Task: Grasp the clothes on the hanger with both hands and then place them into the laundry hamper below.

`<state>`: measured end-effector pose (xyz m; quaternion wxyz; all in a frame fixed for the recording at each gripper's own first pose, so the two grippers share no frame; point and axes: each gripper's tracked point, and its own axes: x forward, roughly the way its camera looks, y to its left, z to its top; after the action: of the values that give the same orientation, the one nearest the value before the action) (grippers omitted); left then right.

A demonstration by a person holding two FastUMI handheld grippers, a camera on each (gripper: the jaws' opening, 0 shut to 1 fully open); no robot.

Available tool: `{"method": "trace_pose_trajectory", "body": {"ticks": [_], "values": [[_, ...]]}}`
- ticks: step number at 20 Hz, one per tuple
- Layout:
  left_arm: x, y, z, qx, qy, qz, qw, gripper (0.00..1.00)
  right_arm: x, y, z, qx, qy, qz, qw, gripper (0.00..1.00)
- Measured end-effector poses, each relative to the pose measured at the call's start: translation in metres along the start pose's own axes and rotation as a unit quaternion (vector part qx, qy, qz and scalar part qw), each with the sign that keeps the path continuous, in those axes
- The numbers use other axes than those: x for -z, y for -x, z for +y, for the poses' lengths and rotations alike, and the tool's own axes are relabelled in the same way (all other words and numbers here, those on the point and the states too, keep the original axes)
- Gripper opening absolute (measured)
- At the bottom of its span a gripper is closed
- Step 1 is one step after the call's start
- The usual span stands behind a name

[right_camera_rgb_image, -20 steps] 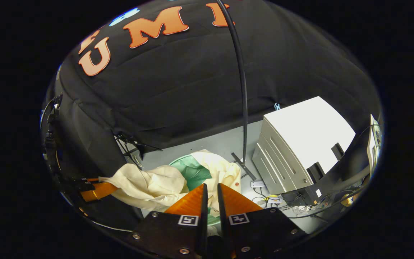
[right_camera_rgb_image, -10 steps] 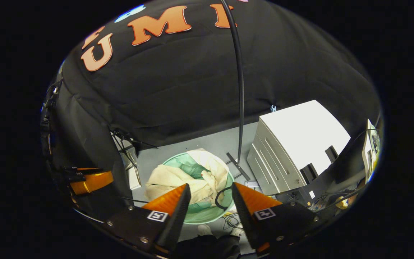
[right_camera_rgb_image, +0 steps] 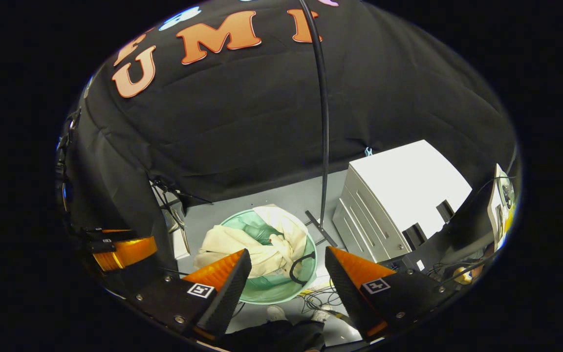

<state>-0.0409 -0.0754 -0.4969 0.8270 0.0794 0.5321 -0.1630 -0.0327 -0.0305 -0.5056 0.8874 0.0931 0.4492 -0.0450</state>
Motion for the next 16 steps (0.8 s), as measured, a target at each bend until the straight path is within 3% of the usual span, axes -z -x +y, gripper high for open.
{"method": "trace_pose_trajectory", "body": {"ticks": [2,8,16], "values": [[-0.005,0.006,0.005,-0.005,-0.003,-0.009,1.000,0.96,-0.005,0.004,0.001,0.004,0.008,-0.008,1.000,0.94],[-0.031,0.033,0.009,-0.008,0.017,-0.047,0.999,0.97,-0.029,0.027,0.008,0.004,0.025,-0.034,0.999,0.94],[-0.096,0.091,0.011,-0.018,0.006,-0.141,0.990,0.97,-0.096,0.084,0.016,0.018,0.064,-0.110,0.992,0.94]]}}
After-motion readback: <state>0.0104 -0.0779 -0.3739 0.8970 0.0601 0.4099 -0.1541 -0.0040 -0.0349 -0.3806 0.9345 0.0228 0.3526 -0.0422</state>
